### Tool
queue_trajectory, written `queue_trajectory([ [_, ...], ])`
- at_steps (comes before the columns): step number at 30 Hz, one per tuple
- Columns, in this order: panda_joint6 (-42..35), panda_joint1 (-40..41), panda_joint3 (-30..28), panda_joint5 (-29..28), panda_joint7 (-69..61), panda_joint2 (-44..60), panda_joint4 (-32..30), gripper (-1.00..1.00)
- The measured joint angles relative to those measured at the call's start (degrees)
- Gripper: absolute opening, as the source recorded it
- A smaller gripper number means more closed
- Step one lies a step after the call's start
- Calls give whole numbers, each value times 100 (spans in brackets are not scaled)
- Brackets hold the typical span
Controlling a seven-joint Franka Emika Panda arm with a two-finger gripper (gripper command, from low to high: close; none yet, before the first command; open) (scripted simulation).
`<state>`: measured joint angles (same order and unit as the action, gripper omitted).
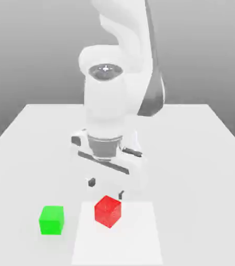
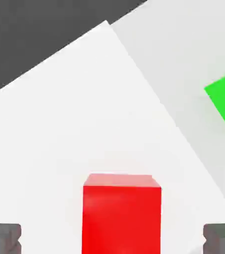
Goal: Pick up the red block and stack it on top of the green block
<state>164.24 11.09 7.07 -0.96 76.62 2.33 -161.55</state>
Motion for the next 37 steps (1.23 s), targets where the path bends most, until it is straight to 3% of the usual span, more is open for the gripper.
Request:
queue_trajectory([
  [5, 736, -213, -305, -378, 286, 867, 104, 0],
  [6, 854, -278, -381, -423, 315, 1006, 119, -100],
  [13, 876, -280, -386, -443, 332, 1023, 122, -100],
  [22, -322, -168, -141, 127, -14, -326, -28, -100],
  [28, -1113, 1038, -766, 108, 1028, -440, 646, -100],
  [34, -333, 1305, -673, 66, 1288, 536, 842, -100],
  [35, -200, 1303, -669, 65, 1291, 676, 849, 100],
  [37, -200, 1303, -669, 65, 1291, 676, 849, 100],
])
